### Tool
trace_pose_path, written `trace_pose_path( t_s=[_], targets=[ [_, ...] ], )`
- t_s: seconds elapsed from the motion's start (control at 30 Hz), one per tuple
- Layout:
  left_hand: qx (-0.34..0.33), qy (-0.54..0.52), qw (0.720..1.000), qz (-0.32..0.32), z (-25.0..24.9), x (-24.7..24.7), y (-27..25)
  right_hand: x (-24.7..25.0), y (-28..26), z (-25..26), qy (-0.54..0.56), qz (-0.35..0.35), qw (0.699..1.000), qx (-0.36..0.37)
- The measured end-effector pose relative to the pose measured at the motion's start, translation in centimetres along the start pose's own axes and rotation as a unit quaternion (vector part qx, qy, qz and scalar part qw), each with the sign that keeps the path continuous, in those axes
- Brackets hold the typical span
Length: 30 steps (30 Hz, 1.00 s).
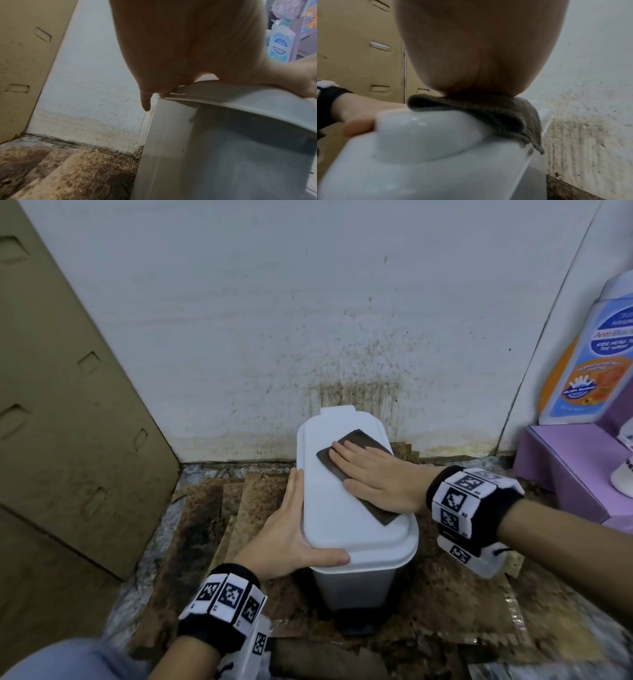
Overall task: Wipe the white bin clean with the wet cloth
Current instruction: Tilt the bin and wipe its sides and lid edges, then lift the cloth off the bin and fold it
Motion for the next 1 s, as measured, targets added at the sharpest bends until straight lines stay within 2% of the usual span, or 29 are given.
trace_pose_path(
  t_s=[0.13, 0.27, 0.43, 0.57, 0.63, 0.67, 0.7, 0.77, 0.83, 0.87, 0.9, 1.0],
  targets=[
    [-0.009, 0.011, 1.0, -0.005, 0.0, -0.1, 0.0, -0.5, -1.3, 1.2, -0.024, -0.008, 1.0, 0.013],
    [-0.003, 0.013, 1.0, -0.013, 0.0, 0.0, 0.0, -1.5, -3.3, 2.6, -0.051, -0.028, 0.996, 0.064],
    [-0.012, 0.023, 1.0, -0.012, -0.3, 0.2, 0.2, -3.2, -5.1, 2.2, -0.1, -0.098, 0.984, 0.106],
    [-0.005, 0.055, 0.998, -0.042, -1.1, 1.2, 0.6, -4.1, -6.2, 2.2, -0.127, -0.165, 0.977, 0.053],
    [-0.013, 0.048, 0.994, -0.097, -2.2, 1.4, 0.4, -4.5, -7.2, 2.8, -0.049, -0.196, 0.979, -0.003],
    [-0.02, 0.037, 0.99, -0.135, -3.0, 1.3, 0.2, -4.9, -7.7, 3.2, 0.025, -0.234, 0.971, -0.04],
    [-0.017, 0.028, 0.985, -0.171, -3.8, 0.9, 0.1, -5.5, -8.2, 3.5, 0.109, -0.29, 0.947, -0.084],
    [0.001, 0.057, 0.972, -0.229, -5.1, 0.2, 0.2, -6.8, -8.8, 3.8, 0.258, -0.37, 0.869, -0.201],
    [0.01, 0.107, 0.96, -0.258, -5.8, -0.6, 0.6, -8.3, -8.6, 3.7, 0.388, -0.334, 0.807, -0.296],
    [0.012, 0.118, 0.957, -0.265, -5.9, -0.9, 0.9, -9.0, -8.3, 3.7, 0.442, -0.306, 0.783, -0.314],
    [0.01, 0.125, 0.954, -0.273, -6.2, -1.1, 1.0, -9.5, -8.1, 3.8, 0.472, -0.294, 0.768, -0.316],
    [0.0, 0.161, 0.943, -0.291, -6.8, -1.7, 1.2, -9.7, -8.2, 3.8, 0.472, -0.326, 0.758, -0.311]
  ],
)
Point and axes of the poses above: each hand's wrist, its own y-axis towards the middle knuckle, its own x-axis out of the back of the hand, z = x × y, the point moved 1 cm from there along y, towards the middle knuckle, and after that the axes turned 5 degrees about -y, right-handed, at the moved point
